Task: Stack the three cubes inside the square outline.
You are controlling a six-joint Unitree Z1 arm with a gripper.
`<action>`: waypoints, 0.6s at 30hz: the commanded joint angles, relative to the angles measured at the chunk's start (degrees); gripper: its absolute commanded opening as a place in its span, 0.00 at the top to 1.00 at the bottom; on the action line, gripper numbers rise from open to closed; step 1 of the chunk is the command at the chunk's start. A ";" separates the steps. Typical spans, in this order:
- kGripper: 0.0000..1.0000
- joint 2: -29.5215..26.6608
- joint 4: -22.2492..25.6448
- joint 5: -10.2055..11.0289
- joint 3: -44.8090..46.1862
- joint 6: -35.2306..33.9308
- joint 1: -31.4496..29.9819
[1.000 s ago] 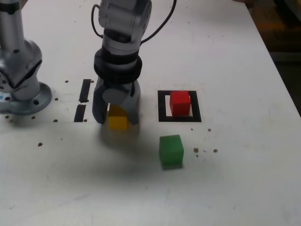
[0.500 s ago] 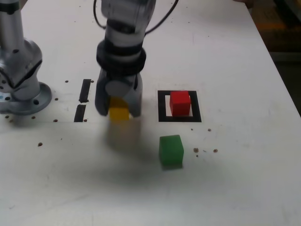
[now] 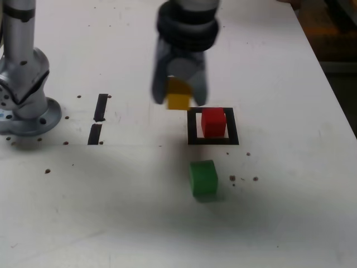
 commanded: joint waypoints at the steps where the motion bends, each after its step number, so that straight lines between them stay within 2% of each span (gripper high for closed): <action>1: 0.81 0.59 0.17 0.02 -5.18 0.85 0.98; 9: 0.81 3.51 0.67 -0.35 -7.53 3.65 4.57; 18: 0.81 6.95 -0.92 -1.23 -5.96 3.77 5.19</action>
